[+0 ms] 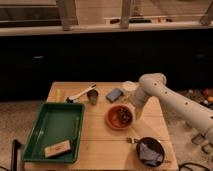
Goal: Place grapes in table surface
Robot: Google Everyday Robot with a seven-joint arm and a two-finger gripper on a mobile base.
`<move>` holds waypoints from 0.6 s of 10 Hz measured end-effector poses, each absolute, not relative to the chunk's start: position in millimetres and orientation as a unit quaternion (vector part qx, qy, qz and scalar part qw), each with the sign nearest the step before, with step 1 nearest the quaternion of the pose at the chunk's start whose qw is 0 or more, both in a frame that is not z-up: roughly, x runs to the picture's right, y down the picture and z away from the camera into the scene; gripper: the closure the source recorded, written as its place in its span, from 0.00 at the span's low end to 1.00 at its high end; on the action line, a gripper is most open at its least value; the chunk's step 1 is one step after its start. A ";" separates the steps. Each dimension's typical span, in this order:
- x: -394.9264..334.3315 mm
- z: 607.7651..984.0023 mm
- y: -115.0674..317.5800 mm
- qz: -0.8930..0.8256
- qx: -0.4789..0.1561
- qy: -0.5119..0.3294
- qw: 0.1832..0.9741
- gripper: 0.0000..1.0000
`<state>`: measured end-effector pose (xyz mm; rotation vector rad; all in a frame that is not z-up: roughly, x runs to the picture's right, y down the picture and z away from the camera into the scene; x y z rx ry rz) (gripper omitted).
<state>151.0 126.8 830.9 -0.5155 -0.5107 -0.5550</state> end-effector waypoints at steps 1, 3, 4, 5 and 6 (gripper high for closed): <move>148.8 829.1 127.1 -0.276 -0.251 -0.249 0.894 0.20; 137.5 828.8 127.8 -0.294 -0.257 -0.255 0.885 0.20; 133.8 829.4 129.3 -0.300 -0.261 -0.257 0.881 0.20; 130.8 830.3 131.9 -0.306 -0.267 -0.258 0.877 0.20; 125.1 832.4 135.4 -0.312 -0.273 -0.261 0.872 0.20</move>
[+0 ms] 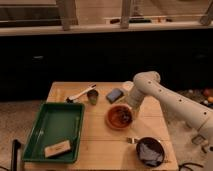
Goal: Place grapes in table surface
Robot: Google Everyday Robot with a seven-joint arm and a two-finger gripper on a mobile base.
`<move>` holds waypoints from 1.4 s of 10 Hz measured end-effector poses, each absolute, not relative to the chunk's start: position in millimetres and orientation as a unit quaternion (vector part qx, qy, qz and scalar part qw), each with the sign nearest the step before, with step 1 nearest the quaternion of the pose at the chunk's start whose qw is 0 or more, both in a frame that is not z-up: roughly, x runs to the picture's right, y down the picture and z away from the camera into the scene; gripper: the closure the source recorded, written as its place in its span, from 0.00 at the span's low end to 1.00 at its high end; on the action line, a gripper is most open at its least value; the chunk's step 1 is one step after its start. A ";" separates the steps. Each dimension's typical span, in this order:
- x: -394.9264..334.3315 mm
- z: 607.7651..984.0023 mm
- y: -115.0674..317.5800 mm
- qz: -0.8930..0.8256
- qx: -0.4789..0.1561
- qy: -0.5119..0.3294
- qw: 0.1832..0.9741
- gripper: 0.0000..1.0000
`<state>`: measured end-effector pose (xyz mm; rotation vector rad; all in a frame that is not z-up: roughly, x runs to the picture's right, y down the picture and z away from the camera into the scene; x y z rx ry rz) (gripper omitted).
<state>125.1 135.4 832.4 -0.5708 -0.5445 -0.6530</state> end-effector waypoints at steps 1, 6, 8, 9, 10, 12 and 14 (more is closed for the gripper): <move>120.5 834.5 137.2 -0.316 -0.276 -0.263 0.869 0.24; 118.6 845.7 152.7 -0.311 -0.294 -0.269 0.863 0.83; 119.8 845.4 154.1 -0.311 -0.298 -0.268 0.862 0.99; 120.5 843.6 153.6 -0.313 -0.299 -0.267 0.861 1.00; 120.3 842.6 153.5 -0.317 -0.300 -0.267 0.860 1.00; 116.8 841.1 151.4 -0.325 -0.301 -0.267 0.856 1.00; 117.0 839.3 149.4 -0.329 -0.302 -0.266 0.854 1.00</move>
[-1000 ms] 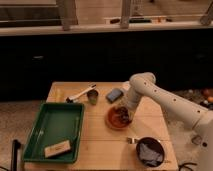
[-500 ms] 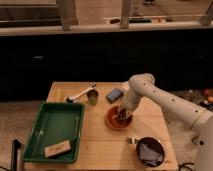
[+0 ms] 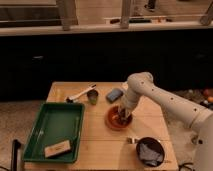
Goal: Place grapes in table surface
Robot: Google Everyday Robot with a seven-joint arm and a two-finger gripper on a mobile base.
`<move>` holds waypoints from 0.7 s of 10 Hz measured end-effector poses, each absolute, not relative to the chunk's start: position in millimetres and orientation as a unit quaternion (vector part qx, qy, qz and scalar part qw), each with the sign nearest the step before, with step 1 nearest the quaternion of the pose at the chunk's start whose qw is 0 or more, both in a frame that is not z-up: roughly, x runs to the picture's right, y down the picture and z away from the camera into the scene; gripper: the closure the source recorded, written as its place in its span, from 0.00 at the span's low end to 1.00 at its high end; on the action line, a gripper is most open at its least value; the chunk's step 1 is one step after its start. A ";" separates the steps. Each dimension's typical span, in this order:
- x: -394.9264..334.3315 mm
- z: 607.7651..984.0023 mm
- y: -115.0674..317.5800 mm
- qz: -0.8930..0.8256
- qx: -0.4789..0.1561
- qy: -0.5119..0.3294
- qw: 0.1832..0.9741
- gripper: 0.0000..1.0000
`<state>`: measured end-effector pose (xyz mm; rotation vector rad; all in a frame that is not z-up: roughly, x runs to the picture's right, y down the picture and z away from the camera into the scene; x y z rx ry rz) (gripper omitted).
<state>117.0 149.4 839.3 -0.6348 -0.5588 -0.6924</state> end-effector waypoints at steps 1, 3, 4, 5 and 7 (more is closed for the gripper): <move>117.5 838.3 148.5 -0.331 -0.302 -0.265 0.854 1.00; 116.5 833.9 146.0 -0.336 -0.301 -0.264 0.852 1.00; 117.9 830.2 145.1 -0.336 -0.300 -0.264 0.853 1.00; 118.2 823.5 143.0 -0.340 -0.297 -0.263 0.853 1.00; 119.1 806.8 135.8 -0.345 -0.289 -0.259 0.855 1.00</move>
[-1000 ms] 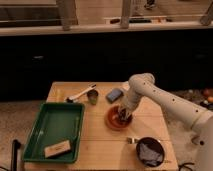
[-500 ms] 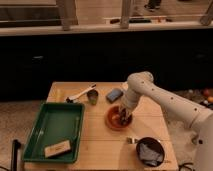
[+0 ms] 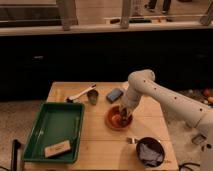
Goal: Place grapes in table surface
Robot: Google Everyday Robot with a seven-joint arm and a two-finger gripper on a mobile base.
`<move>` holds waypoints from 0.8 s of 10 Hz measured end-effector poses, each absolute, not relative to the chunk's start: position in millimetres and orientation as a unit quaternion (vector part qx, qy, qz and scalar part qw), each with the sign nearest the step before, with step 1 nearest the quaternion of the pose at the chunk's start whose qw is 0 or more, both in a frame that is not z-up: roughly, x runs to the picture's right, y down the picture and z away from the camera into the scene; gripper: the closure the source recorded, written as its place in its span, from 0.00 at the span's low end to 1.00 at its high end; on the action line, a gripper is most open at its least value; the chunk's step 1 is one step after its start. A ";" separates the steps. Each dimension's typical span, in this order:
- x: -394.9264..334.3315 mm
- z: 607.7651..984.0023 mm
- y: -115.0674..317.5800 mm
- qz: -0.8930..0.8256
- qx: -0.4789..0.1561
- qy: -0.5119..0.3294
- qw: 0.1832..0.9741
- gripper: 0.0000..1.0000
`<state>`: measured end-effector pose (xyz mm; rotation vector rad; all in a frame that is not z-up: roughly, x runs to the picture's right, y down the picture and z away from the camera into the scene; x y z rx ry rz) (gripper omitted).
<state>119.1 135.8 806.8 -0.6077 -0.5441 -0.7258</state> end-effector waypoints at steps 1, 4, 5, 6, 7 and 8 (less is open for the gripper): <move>118.9 793.4 130.5 -0.349 -0.282 -0.256 0.856 1.00; 120.8 771.8 122.5 -0.355 -0.268 -0.252 0.859 1.00; 123.5 763.2 118.2 -0.355 -0.264 -0.250 0.861 1.00; 124.5 756.9 115.8 -0.356 -0.261 -0.248 0.862 1.00; 124.1 752.5 115.0 -0.359 -0.260 -0.247 0.862 1.00; 122.8 749.7 114.4 -0.362 -0.259 -0.246 0.861 1.00</move>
